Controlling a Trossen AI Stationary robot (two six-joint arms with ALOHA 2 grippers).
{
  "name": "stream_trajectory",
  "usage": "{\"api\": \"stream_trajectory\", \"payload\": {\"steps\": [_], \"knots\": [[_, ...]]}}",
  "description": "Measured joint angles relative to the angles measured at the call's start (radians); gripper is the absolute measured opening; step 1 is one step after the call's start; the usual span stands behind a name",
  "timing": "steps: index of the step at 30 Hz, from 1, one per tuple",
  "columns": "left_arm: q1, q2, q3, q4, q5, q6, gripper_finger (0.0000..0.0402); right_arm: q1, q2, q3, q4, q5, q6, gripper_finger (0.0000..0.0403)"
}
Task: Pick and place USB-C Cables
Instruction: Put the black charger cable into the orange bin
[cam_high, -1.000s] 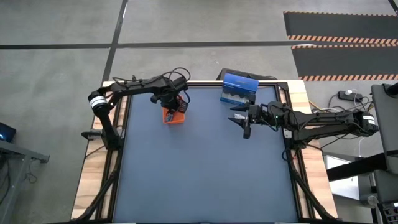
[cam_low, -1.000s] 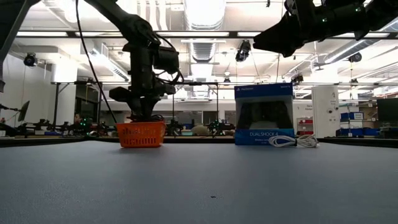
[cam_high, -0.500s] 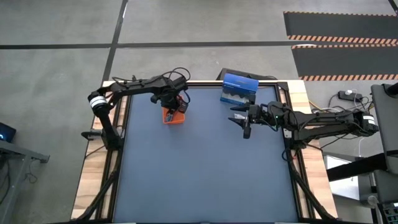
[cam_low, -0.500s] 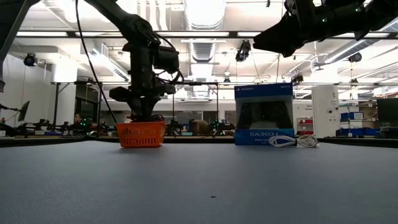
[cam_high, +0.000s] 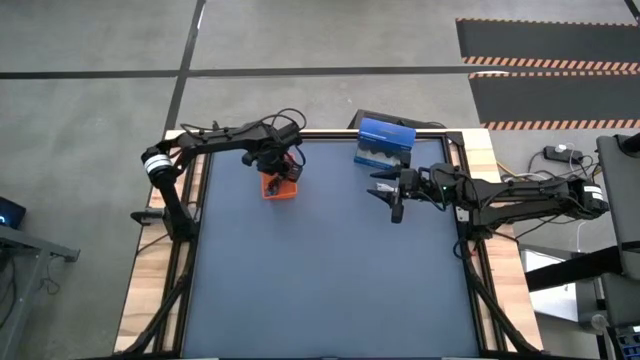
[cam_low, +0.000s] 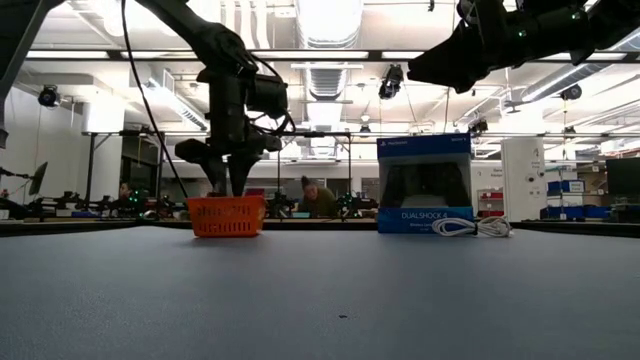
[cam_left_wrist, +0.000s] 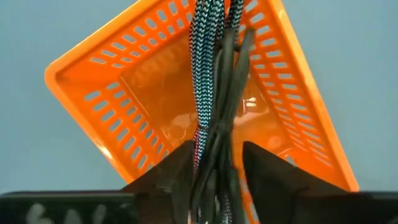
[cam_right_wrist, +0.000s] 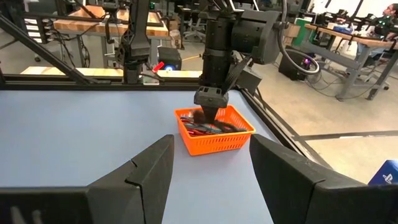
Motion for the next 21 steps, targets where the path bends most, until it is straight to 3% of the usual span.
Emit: {"api": "stream_trajectory", "payload": {"steps": [9, 21], "knots": [[0.000, 0.000, 0.000, 0.000, 0.000, 0.001, 0.0194, 0.000, 0.000, 0.000, -0.003, 0.000, -0.001, 0.0203], [-0.001, -0.087, 0.000, -0.034, 0.006, 0.058, 0.0201, 0.000, 0.000, 0.000, -0.008, 0.000, -0.004, 0.0203]]}}
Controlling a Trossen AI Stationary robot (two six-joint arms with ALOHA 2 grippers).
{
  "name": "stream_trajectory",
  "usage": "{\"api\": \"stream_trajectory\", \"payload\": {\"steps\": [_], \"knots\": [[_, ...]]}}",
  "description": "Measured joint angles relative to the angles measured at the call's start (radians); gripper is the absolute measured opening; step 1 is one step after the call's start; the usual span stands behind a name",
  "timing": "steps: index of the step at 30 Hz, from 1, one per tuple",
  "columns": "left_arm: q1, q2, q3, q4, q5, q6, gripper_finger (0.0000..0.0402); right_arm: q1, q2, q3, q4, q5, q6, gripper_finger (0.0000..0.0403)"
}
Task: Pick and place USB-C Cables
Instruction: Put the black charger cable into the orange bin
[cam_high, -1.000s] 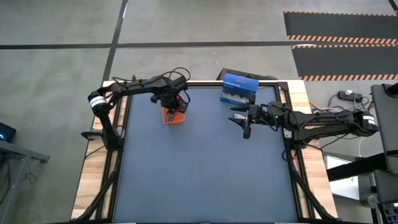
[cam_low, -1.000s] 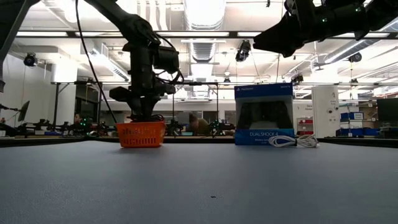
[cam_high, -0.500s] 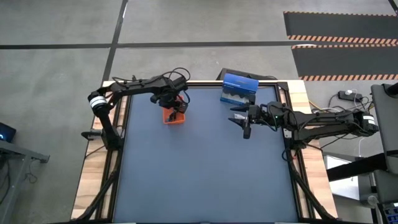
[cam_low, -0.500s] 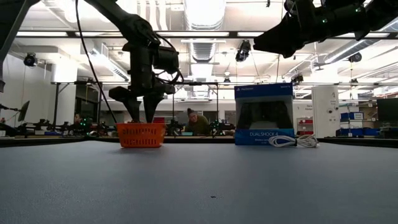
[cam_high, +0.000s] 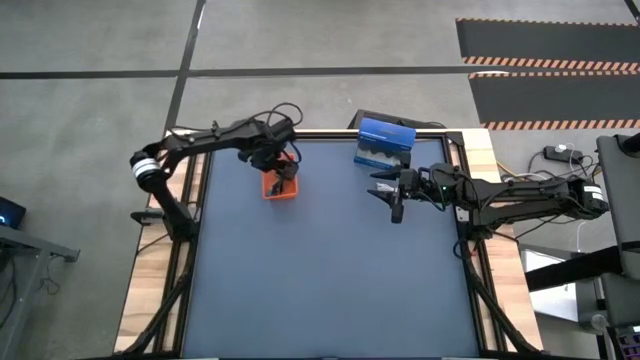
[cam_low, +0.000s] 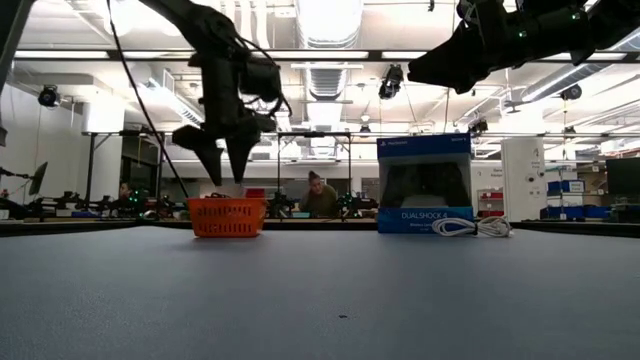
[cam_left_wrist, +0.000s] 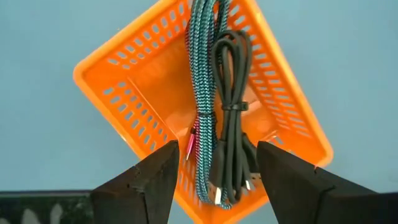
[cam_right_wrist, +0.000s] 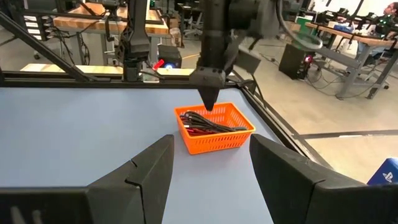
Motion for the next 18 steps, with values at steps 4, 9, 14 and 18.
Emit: {"api": "stream_trajectory", "payload": {"steps": [4, 9, 14, 18], "knots": [[-0.010, -0.050, 0.000, 0.024, -0.001, 0.072, 0.0201, 0.000, 0.000, 0.000, 0.000, 0.000, 0.000, 0.0203], [-0.058, -0.070, -0.004, 0.104, -0.001, 0.183, 0.0195, 0.000, 0.000, 0.000, 0.000, 0.000, 0.000, 0.0203], [-0.115, -0.056, -0.005, 0.155, -0.014, 0.228, 0.0152, 0.000, 0.000, 0.000, -0.007, 0.000, 0.001, 0.0203], [-0.131, -0.056, -0.005, 0.118, -0.086, 0.231, 0.0085, 0.000, 0.000, 0.000, -0.017, 0.000, 0.002, 0.0203]]}}
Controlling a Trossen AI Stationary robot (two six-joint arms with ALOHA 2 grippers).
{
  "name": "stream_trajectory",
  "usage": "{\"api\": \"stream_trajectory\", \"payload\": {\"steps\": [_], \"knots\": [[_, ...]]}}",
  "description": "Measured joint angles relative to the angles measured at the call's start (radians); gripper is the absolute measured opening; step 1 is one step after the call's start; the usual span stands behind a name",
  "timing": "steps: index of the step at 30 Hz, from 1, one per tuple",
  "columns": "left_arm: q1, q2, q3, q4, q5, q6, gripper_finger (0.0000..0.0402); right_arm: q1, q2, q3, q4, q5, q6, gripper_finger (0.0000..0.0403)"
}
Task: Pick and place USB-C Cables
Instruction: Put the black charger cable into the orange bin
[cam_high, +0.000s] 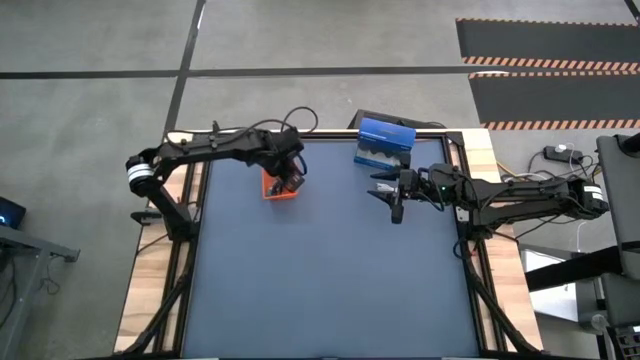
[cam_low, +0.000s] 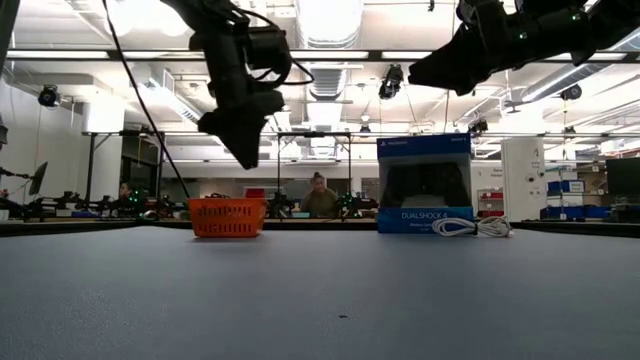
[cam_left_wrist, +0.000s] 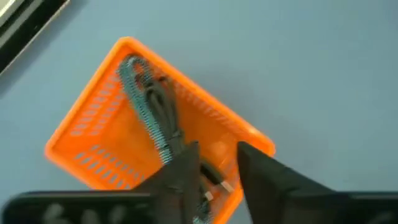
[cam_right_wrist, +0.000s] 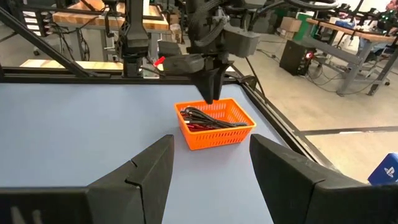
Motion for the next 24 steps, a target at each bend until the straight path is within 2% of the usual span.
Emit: {"api": "stream_trajectory", "payload": {"steps": [3, 5, 14, 24], "knots": [[0.000, 0.000, -0.002, -0.039, 0.002, -0.003, 0.0031, 0.000, 0.000, 0.000, -0.006, 0.000, 0.003, 0.0203], [-0.001, -0.002, -0.020, -0.038, 0.005, -0.008, 0.0008, 0.000, 0.000, 0.000, -0.006, 0.000, 0.010, 0.0203], [-0.002, -0.002, -0.149, 0.020, 0.006, -0.015, 0.0013, 0.000, 0.000, 0.000, -0.015, 0.000, 0.016, 0.0203], [-0.002, -0.002, -0.200, 0.090, 0.009, -0.035, 0.0013, 0.000, 0.000, 0.000, -0.014, 0.000, 0.016, 0.0203]]}}
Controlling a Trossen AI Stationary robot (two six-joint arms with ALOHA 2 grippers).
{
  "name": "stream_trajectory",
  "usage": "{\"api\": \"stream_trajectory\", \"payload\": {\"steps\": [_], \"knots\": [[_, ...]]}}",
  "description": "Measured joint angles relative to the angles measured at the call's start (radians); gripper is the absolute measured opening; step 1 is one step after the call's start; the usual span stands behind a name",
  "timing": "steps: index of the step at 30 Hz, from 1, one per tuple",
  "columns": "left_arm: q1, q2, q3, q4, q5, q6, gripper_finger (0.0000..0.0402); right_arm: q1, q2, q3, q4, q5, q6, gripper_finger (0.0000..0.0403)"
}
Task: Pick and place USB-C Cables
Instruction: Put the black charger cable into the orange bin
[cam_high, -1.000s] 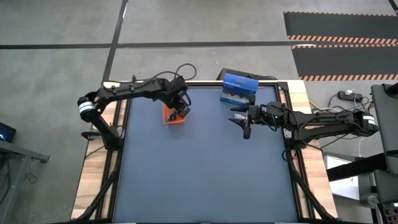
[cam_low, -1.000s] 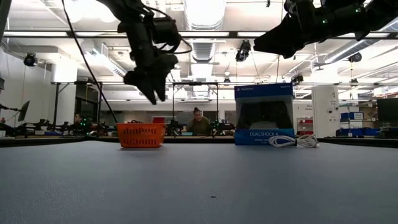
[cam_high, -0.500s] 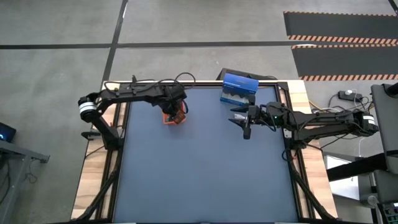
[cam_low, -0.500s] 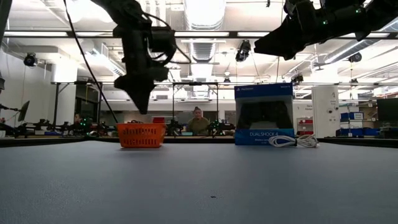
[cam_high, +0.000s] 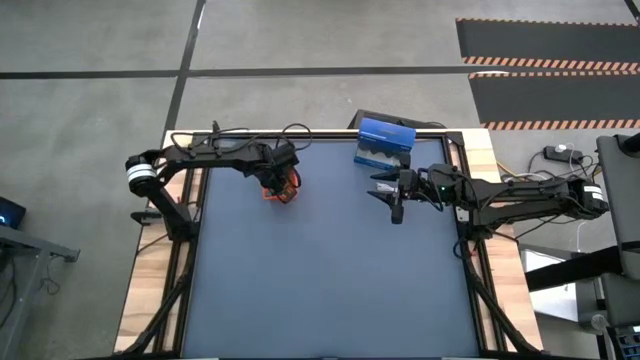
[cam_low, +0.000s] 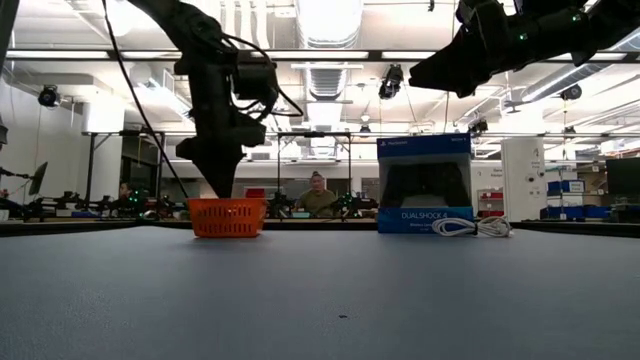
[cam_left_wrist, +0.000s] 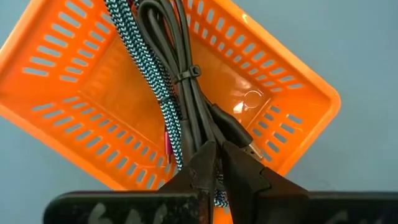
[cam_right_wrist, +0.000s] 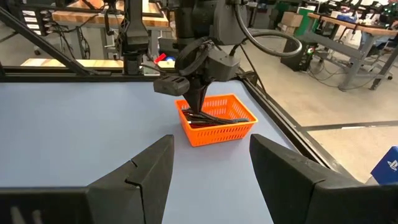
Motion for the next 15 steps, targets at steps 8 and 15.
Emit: {"api": "stream_trajectory", "payload": {"steps": [8, 15], "knots": [[-0.001, 0.000, -0.009, 0.027, 0.001, -0.009, 0.0013, 0.000, 0.000, 0.000, 0.000, 0.000, 0.000, 0.0203], [-0.002, -0.006, -0.010, 0.056, 0.018, -0.027, 0.0013, 0.000, 0.000, 0.000, 0.000, 0.000, -0.005, 0.0203]]}}
